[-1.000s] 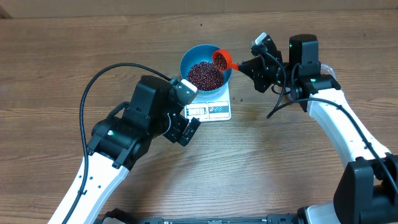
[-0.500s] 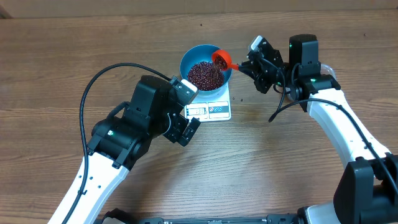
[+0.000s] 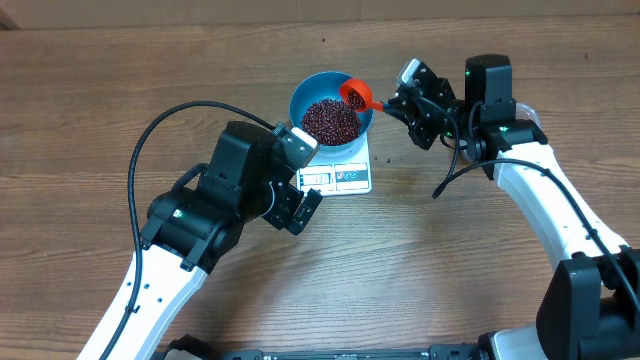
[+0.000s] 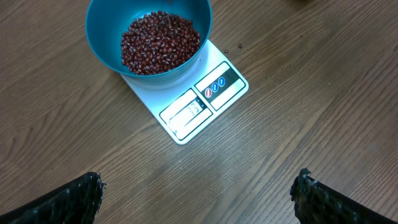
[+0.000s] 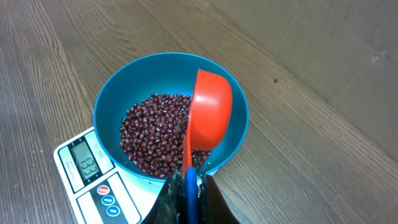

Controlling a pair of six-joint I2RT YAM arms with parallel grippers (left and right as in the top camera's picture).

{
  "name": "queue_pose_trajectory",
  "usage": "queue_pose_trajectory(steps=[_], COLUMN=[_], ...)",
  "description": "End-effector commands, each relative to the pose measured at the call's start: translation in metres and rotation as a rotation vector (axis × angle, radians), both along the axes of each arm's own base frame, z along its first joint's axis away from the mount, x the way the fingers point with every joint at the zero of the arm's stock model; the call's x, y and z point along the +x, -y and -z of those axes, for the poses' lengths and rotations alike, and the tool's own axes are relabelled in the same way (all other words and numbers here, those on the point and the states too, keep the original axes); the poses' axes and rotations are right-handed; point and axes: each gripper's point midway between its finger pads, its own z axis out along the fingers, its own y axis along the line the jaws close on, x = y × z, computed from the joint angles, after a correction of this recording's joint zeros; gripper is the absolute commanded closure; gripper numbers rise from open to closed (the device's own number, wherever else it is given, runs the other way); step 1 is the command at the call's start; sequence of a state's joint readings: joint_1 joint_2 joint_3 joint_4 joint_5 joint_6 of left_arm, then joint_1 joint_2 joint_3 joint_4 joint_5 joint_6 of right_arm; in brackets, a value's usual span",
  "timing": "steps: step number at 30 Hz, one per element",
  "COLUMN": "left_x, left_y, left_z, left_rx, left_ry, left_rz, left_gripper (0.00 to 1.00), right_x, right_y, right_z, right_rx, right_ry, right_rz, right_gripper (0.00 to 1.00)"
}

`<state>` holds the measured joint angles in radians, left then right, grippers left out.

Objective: Scoop item into bowl and weigh 150g on scale
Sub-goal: 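Tilt the scoop with the right gripper to add beans into the bowl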

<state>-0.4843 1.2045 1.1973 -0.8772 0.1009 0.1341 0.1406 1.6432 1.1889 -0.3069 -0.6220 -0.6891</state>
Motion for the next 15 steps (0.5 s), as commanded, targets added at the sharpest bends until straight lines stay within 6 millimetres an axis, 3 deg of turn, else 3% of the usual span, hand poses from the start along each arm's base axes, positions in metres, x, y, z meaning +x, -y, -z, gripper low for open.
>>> queue_pose_trajectory(steps=[1, 15], left_x=[0.0004, 0.0004], left_y=[-0.001, -0.001], left_z=[0.0006, 0.0006], left_rx=[0.011, 0.011], left_ry=[0.004, 0.004], left_rz=[0.012, 0.012], left_gripper=[0.01, 0.0], right_x=[0.001, -0.0012], right_y=[-0.0032, -0.0057], right_z=[-0.0046, -0.0061], right_rx=[-0.014, -0.038], right_ry=[0.046, 0.096], right_rz=[-0.04, -0.094], right_gripper=[0.96, 0.96])
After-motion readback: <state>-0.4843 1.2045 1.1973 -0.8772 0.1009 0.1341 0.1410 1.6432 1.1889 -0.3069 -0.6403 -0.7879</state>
